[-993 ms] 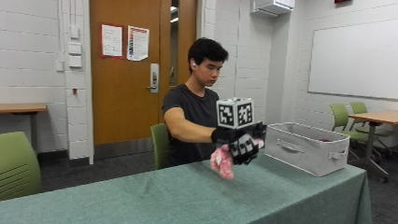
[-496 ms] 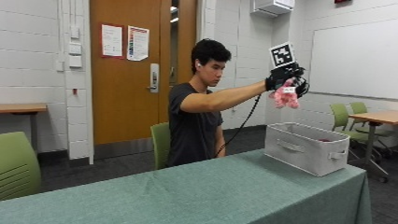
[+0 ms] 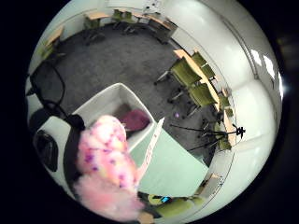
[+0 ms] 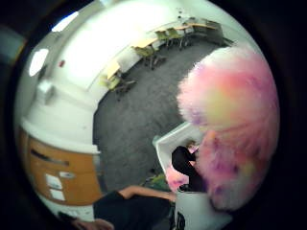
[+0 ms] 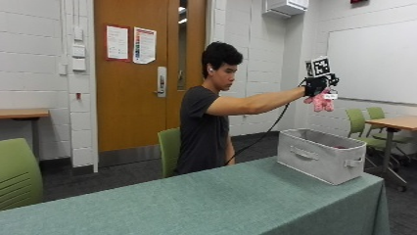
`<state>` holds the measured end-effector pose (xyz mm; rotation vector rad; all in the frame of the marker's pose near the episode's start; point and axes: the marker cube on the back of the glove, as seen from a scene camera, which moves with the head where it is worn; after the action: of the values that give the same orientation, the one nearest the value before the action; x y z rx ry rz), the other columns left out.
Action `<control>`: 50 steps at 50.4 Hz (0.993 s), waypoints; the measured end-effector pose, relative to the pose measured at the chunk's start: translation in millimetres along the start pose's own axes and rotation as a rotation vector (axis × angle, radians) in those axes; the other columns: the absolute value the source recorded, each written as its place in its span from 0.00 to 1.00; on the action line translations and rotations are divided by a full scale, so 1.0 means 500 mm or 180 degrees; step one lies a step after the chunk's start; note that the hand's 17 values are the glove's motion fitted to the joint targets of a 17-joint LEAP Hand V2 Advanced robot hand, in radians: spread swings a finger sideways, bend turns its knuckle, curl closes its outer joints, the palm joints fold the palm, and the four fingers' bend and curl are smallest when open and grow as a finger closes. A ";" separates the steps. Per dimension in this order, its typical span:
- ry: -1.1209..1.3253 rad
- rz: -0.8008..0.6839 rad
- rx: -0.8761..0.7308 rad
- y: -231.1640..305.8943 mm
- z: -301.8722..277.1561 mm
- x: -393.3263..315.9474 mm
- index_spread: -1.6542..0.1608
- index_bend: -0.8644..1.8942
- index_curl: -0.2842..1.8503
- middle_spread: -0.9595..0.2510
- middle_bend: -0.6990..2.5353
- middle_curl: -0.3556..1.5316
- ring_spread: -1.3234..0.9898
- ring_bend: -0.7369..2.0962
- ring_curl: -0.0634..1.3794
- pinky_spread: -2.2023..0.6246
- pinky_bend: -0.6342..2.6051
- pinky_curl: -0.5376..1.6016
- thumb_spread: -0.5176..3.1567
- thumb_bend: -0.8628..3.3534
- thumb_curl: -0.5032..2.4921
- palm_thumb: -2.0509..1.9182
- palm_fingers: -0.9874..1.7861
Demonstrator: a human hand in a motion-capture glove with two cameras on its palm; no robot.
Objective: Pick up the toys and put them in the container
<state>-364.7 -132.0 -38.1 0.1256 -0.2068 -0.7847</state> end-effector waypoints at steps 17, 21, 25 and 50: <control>0.0011 0.0417 -0.0682 0.039 0.064 0.050 0.78 0.31 0.49 0.69 0.37 0.47 0.47 0.54 0.35 0.69 0.55 0.50 0.35 0.15 0.41 0.47 0.24; 0.0152 0.0235 -0.0656 0.025 0.064 -0.025 0.78 0.31 0.40 0.74 0.34 0.44 0.49 0.49 0.27 0.72 0.54 0.47 0.36 0.16 0.37 0.46 0.25; 0.0415 0.0364 -0.0615 0.045 0.051 -0.006 0.80 0.33 0.37 0.76 0.33 0.42 0.50 0.46 0.24 0.74 0.52 0.45 0.36 0.16 0.34 0.45 0.26; 0.0439 0.0697 -0.0503 0.458 -0.052 0.266 0.82 0.37 0.32 0.77 0.30 0.41 0.49 0.38 0.21 0.76 0.43 0.40 0.37 0.16 0.23 0.45 0.34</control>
<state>-109.8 -65.4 -1.7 0.0069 -0.0263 -0.5692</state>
